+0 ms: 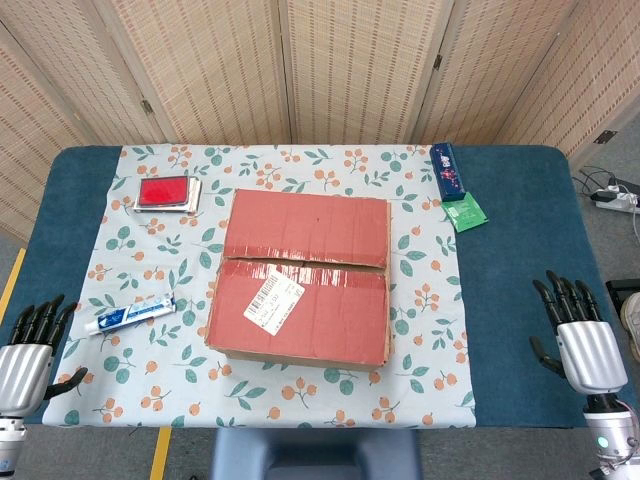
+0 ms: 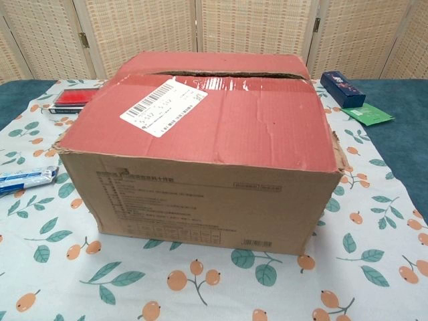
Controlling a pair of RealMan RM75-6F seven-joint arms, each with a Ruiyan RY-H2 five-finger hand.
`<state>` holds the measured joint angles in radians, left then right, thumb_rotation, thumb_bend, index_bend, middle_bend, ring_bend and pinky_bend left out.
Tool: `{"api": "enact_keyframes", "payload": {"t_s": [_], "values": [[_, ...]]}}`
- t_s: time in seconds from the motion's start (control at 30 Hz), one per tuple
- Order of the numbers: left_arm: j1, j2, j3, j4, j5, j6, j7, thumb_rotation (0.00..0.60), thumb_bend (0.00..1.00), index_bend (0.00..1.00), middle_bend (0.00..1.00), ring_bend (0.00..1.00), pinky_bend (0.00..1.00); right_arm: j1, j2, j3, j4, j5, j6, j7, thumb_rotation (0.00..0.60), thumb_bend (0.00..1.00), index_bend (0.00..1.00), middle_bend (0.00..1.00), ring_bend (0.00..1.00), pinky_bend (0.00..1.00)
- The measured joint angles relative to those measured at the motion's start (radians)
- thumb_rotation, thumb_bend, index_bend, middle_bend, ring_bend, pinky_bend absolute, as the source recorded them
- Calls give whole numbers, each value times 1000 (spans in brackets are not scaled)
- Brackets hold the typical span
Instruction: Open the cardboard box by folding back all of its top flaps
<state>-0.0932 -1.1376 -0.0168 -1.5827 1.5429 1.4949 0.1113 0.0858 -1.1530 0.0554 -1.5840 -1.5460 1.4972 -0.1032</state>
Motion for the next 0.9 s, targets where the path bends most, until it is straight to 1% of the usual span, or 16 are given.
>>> {"api": "enact_keyframes", "payload": {"t_s": [0.17, 0.4, 0.6, 0.7, 0.73, 0.8, 0.9], "values": [[-3, -1, -1, -1, -12, -13, 3, 600, 231, 0, 0, 0, 0, 2, -1, -1, 4, -1, -3, 3, 600, 398, 0, 0, 0, 0], [7, 1, 1, -3, 3, 15, -2, 600, 230, 0, 0, 0, 0, 16, -2, -12, 0, -24, -26, 29, 600, 398, 0, 0, 0, 0], [11, 11, -1, 5, 2, 21, -39, 600, 230, 0, 0, 0, 0, 79, -4, -18, -12, -73, -93, 101, 600, 397, 0, 0, 0, 0], [12, 18, -4, 6, -3, 20, -56, 600, 230, 0, 0, 0, 0, 129, -9, 5, -27, -76, -133, 112, 600, 398, 0, 0, 0, 0], [12, 20, -4, 7, -5, 20, -61, 600, 230, 0, 0, 0, 0, 156, -11, 24, -37, -69, -158, 119, 600, 397, 0, 0, 0, 0], [12, 24, -6, 8, -7, 20, -71, 600, 231, 0, 0, 0, 0, 187, -14, 46, -47, -58, -186, 132, 600, 396, 0, 0, 0, 0], [13, 29, -9, 10, -10, 20, -87, 600, 231, 0, 0, 0, 0, 251, -18, 84, -60, -33, -257, 170, 600, 393, 0, 0, 0, 0]]}}
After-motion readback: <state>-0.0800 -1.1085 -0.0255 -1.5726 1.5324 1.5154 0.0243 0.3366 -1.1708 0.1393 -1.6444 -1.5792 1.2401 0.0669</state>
